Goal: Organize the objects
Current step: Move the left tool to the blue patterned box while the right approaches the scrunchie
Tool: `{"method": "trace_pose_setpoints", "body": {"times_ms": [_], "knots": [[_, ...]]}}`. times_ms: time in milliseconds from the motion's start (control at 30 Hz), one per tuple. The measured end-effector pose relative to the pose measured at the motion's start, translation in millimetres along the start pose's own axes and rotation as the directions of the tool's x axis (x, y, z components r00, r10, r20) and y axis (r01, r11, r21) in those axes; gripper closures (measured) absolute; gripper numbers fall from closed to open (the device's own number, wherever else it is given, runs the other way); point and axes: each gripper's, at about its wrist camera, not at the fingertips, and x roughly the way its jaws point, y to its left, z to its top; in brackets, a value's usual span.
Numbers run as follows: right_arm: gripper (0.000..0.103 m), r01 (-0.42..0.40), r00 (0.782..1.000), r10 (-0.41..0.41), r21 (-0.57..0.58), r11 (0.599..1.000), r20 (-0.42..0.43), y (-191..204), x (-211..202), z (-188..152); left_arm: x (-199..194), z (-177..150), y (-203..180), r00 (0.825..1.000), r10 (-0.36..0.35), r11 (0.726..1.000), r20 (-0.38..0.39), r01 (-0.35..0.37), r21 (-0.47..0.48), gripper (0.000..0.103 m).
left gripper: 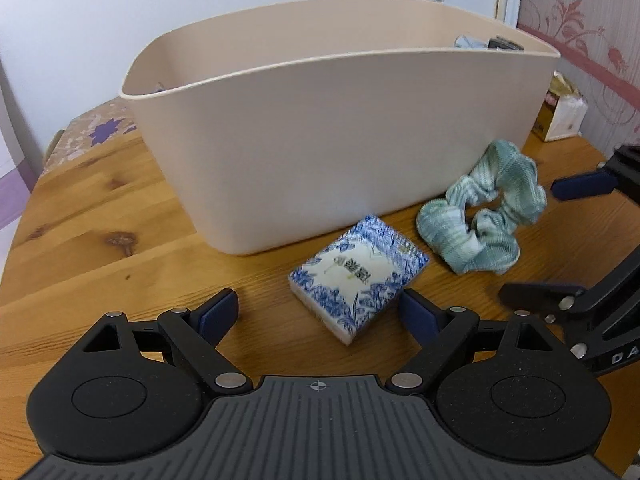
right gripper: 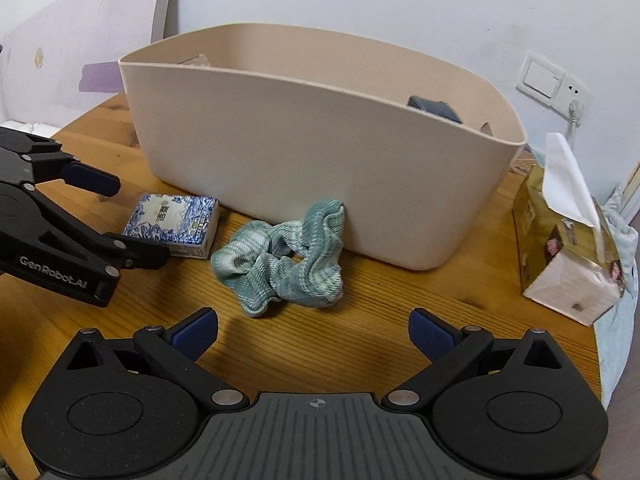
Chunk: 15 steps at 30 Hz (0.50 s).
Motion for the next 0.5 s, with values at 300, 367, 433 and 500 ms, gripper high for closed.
{"method": "trace_pose_setpoints", "body": {"times_ms": [300,367,433,500], "knots": [[0.000,-0.007,1.000,0.007,0.000,1.000,0.019,3,14,2,6,0,2,0.998,-0.055,0.998,0.034,0.055,0.018,0.014],[0.000,-0.009,1.000,0.009,-0.001,1.000,0.025,2,15,2,7,0,4,0.997,-0.064,0.998,0.035,0.064,0.010,0.014],[0.000,-0.006,1.000,0.006,0.001,1.000,0.027,2,16,1,7,1,5,0.997,-0.069,0.998,0.036,0.068,0.007,0.014],[0.000,0.006,0.999,-0.005,-0.008,1.000,0.040,3,15,1,7,1,4,0.996,-0.074,0.997,0.041,0.074,0.012,0.018]]}}
